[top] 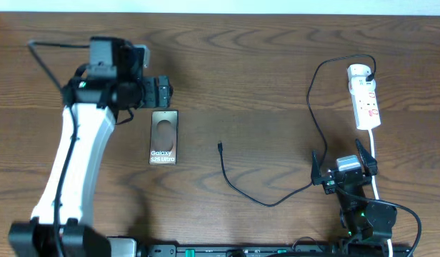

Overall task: Plug charger to phone and switch on socket
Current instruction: 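Move the left gripper forward over the silver phone, then lower the left gripper and grasp the phone's long edges, then lift the phone with the left gripper and tilt it upright, then move the right gripper toward the phone held by the left gripper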

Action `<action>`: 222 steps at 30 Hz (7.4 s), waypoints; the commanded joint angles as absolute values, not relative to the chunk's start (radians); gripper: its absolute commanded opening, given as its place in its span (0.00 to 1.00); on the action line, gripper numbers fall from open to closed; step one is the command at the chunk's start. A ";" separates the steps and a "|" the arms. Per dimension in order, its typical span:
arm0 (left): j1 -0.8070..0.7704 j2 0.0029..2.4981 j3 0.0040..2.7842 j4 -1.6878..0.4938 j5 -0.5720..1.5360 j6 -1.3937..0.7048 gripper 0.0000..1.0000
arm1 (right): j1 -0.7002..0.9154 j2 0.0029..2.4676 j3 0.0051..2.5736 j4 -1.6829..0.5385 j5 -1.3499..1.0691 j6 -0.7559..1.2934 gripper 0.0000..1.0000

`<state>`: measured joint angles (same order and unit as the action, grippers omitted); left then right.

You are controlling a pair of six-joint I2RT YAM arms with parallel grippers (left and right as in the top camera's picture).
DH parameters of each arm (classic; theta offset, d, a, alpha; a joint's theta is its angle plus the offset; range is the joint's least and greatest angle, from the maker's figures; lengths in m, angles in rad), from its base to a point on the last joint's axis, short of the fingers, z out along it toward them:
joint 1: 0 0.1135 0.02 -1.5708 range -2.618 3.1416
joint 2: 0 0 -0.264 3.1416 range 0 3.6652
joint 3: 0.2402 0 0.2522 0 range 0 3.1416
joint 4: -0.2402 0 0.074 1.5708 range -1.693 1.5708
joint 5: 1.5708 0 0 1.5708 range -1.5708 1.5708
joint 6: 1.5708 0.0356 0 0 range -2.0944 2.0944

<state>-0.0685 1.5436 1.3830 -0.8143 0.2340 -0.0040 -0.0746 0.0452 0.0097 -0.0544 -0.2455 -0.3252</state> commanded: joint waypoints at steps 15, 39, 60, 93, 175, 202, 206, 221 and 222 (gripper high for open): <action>-0.153 1.809 1.352 -0.926 -0.018 -0.283 0.98 | -0.078 0.046 0.006 -0.056 -0.238 -0.315 0.99; -0.157 1.811 1.119 -0.677 0.060 -0.290 0.98 | -0.078 0.046 0.006 -0.056 -0.238 -0.315 0.99; -0.175 1.833 1.049 -0.570 0.058 -0.218 0.98 | -0.078 0.046 0.006 -0.056 -0.238 -0.315 0.99; -0.213 1.901 1.053 -0.627 -0.012 -0.219 0.71 | -0.078 0.046 0.006 -0.056 -0.238 -0.315 0.99; -0.213 1.605 1.250 -0.809 0.150 -1.318 0.41 | -0.078 0.046 0.006 -0.056 -0.237 -0.315 0.99; -0.213 1.605 1.250 -0.807 0.208 -1.326 0.40 | -0.077 0.073 0.006 0.086 -0.411 0.031 0.99; -0.203 1.605 1.250 -0.774 0.329 -1.349 0.39 | -0.077 0.128 0.006 0.146 -0.434 0.105 0.99; -0.094 1.605 1.250 -0.716 0.982 -1.488 0.31 | -0.062 0.633 0.224 0.179 -0.535 0.164 0.99; -0.092 1.605 1.250 -0.716 1.007 -1.488 0.31 | -0.048 0.691 0.255 0.176 -0.537 0.164 0.99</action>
<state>-0.1036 1.6302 1.2198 -0.7177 0.8345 -1.4590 -0.0719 0.5949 0.1795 0.1768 -0.5011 0.1486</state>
